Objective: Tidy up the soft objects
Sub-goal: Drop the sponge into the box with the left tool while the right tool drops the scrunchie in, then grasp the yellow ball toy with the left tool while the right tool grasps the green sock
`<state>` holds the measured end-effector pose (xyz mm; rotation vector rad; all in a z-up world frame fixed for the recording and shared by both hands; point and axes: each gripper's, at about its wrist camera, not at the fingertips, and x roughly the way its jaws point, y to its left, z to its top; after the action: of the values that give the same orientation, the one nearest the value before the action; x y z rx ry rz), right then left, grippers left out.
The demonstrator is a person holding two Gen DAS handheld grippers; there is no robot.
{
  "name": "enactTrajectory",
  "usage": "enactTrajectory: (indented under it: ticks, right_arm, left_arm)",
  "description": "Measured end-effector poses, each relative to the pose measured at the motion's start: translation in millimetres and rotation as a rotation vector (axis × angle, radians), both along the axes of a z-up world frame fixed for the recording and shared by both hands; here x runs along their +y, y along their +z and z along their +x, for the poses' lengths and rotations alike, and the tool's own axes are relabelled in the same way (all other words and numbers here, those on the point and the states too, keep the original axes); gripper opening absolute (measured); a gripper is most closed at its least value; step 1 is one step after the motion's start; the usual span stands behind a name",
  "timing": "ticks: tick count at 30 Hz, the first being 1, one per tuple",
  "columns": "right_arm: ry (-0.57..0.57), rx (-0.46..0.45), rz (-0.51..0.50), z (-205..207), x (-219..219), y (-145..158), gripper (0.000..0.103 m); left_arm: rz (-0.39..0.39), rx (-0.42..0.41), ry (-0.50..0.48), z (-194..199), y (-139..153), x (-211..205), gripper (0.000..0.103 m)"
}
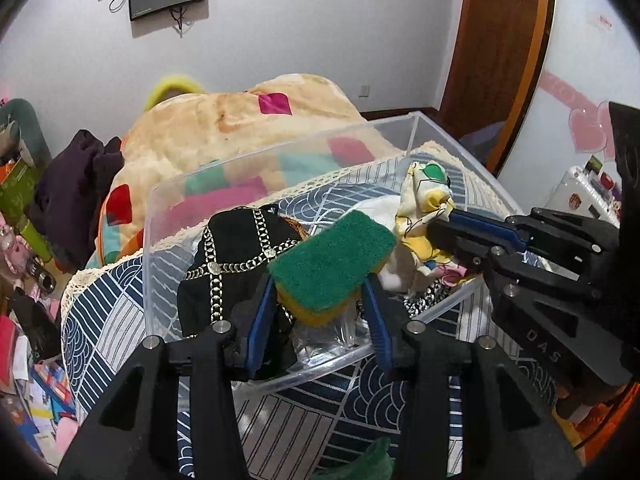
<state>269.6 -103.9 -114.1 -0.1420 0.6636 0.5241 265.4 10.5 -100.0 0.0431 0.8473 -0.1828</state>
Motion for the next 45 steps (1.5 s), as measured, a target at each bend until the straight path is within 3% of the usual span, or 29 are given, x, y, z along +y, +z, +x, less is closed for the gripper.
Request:
enactTrajectory:
  ticks: [3,7,10,20,22,27,33,45]
  right_arm:
    - [-0.001,0.001,-0.012,-1.8,-2.0,0.9,0.01]
    - [-0.004,-0.005,-0.016,-4.1,-5.0,5.8,0.027]
    - [0.0,-0.022,-0.017,-10.1,-8.6,12.7,0.034]
    - [-0.007,-0.117,0.016,-42.7,-23.2,43.6,0.055]
    - [-0.009,-0.14,0.032,-52.2,-24.0,50.8,0.064]
    - [0.005,-0.172,0.051,-74.3,-19.4,59.4,0.071]
    - [0.044,-0.153,0.056,-95.9,-9.8,50.9,0.071]
    - [0.127,0.075,0.051,-110.2,17.5,-19.1,0.071]
  left_arm:
    - [-0.002,-0.002,0.014,-0.3,-1.2,2.0,0.05]
    - [-0.051,0.009,0.029,-4.7,2.1,10.3,0.055]
    - [-0.06,-0.004,0.031,-13.1,9.1,14.3,0.055]
    - [-0.047,-0.164,0.042,-79.4,58.9,23.6,0.073]
    - [-0.03,-0.193,0.043,-94.6,64.7,25.2,0.08]
    - [0.017,-0.232,0.064,-133.1,68.3,30.2,0.089]
    - [-0.026,-0.147,0.085,-156.2,47.8,45.9,0.089]
    - [-0.057,0.052,0.11,-187.5,-25.5,61.0,0.089]
